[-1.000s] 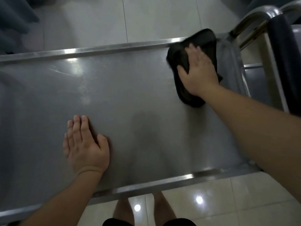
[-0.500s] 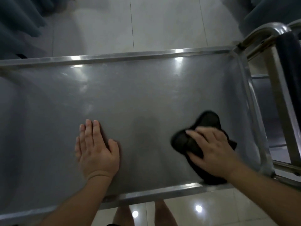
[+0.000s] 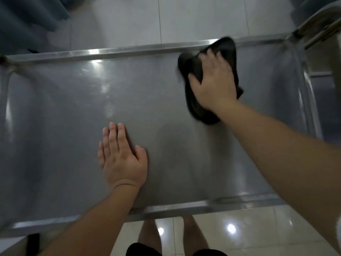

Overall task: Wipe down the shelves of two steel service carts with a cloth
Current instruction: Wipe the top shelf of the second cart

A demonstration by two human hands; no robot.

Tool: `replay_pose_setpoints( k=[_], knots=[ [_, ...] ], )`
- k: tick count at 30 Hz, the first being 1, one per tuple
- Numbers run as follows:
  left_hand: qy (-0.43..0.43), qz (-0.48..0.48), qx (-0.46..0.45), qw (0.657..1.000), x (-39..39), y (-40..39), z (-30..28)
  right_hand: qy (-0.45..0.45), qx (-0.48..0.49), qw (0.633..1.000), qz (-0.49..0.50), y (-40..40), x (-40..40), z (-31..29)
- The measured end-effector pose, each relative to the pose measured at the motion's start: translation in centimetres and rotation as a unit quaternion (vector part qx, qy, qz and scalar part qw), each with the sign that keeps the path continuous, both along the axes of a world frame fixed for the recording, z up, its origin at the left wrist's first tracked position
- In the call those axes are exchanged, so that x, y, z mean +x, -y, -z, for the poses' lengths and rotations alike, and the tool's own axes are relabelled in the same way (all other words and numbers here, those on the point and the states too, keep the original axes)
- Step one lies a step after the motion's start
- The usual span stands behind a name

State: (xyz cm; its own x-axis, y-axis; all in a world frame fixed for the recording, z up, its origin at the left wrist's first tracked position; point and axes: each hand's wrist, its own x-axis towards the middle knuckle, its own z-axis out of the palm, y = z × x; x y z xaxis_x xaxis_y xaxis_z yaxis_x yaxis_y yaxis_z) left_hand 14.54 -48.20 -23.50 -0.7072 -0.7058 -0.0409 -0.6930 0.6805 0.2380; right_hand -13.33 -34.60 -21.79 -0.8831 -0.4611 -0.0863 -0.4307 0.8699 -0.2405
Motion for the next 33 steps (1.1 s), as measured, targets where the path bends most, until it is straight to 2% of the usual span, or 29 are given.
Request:
replay_pose_setpoints(
  k=[4, 7, 9, 12, 13, 15, 19, 21, 23, 25, 28, 31, 33],
  knots=[
    [0.009, 0.006, 0.008, 1.000, 0.1, 0.1, 0.2, -0.006, -0.055, 0.995, -0.083, -6.6, 12.9, -0.3],
    [0.001, 0.005, 0.006, 1.000, 0.2, 0.1, 0.3, 0.053, -0.029, 0.981, -0.185, -11.3, 22.1, -0.3],
    [-0.003, 0.005, 0.007, 1.000, 0.2, 0.2, 0.5, 0.079, 0.001, 0.961, -0.266, -12.7, 23.2, -0.1],
    [-0.008, 0.008, 0.009, 1.000, 0.1, 0.3, 0.6, 0.072, 0.007, 0.928, -0.364, -11.2, 18.2, 0.1],
    [-0.011, 0.007, 0.010, 1.000, 0.1, 0.3, 0.6, 0.062, -0.002, 0.927, -0.371, -9.6, 15.8, 0.1],
    [-0.011, 0.003, 0.017, 1.000, 0.1, 0.3, 0.6, 0.038, -0.019, 0.946, -0.320, -5.4, 10.6, 0.4],
    [-0.005, 0.009, 0.021, 1.000, 0.2, 0.3, 0.1, 0.031, -0.012, 0.994, -0.103, 4.9, 2.0, 0.2],
    [0.001, 0.013, 0.023, 1.000, 0.2, 0.4, 0.0, 0.039, -0.007, 0.999, -0.034, 8.5, 0.2, 0.2],
    [0.009, 0.015, 0.032, 0.999, 0.3, 0.4, 0.0, 0.042, -0.006, 0.999, -0.004, 10.0, 0.9, 0.6],
    [0.010, 0.015, 0.052, 0.999, 0.4, 0.5, 0.0, 0.033, -0.005, 0.999, -0.013, 9.4, 3.8, 0.8],
    [0.003, 0.009, 0.094, 0.996, 0.5, 1.0, -0.5, 0.024, -0.013, 0.997, -0.077, 5.9, 11.2, 0.2],
    [-0.018, 0.004, 0.171, 0.985, 0.6, 1.6, -2.0, 0.038, -0.032, 0.991, -0.126, 1.1, 19.7, -0.5],
    [-0.036, 0.026, 0.217, 0.975, 1.0, 3.2, -3.3, 0.059, 0.000, 0.975, -0.213, -2.2, 24.3, -0.6]
  ],
)
